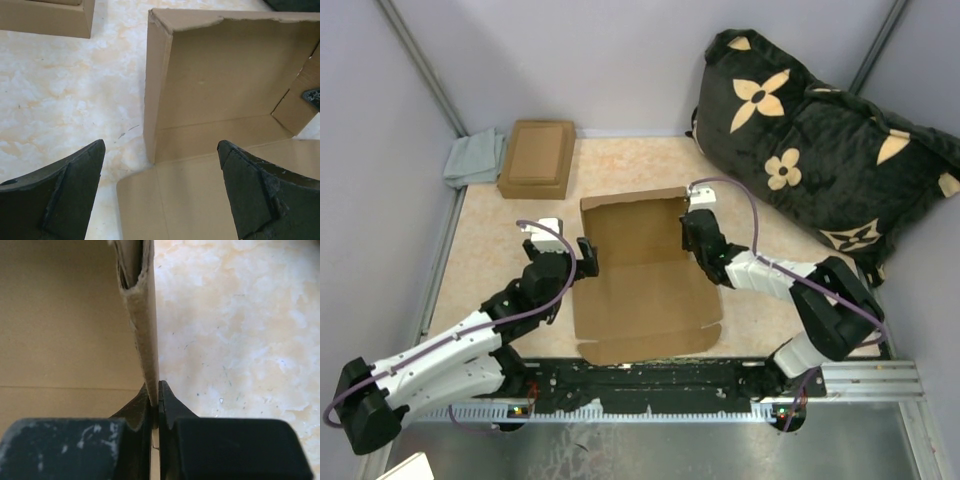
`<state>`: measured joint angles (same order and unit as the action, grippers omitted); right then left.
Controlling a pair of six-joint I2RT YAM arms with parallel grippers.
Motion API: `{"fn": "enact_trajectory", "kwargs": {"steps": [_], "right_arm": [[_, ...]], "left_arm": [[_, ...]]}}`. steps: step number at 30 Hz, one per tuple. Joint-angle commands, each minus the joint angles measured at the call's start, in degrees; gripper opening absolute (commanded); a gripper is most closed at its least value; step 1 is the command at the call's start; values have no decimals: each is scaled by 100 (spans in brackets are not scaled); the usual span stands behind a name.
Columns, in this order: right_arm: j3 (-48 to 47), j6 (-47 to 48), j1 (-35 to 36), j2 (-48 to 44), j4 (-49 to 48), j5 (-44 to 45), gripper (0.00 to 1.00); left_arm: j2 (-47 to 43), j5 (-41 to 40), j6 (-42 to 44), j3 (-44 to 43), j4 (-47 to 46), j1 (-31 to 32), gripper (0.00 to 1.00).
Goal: Fold the paper box
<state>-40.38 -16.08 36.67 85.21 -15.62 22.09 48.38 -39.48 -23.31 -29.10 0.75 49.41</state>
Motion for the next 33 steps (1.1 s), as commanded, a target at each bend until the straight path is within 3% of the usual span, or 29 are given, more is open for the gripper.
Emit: {"fn": "enact_trajectory", "kwargs": {"steps": [1, 11, 18, 20, 24, 33], "right_arm": [[-360, 66, 122, 356, 688, 1258, 0], [-542, 93, 331, 1053, 788, 2301, 0], [-249, 80, 333, 905, 140, 1484, 0], [-119, 51, 333, 599, -4, 1253, 8], [-58, -30, 333, 67, 127, 975, 43], [-200, 157, 315, -1071, 857, 921, 47]], "left_arm": [[-157, -195, 242, -156, 454, 15, 100], [-206, -517, 141, -163, 718, 51, 100], [-374, -563, 119, -90, 707, 59, 100], [-422, -547, 126, -79, 685, 61, 100], [-446, -538, 134, -70, 654, 55, 100], [-607, -576, 41, -27, 732, 60, 100]]}}
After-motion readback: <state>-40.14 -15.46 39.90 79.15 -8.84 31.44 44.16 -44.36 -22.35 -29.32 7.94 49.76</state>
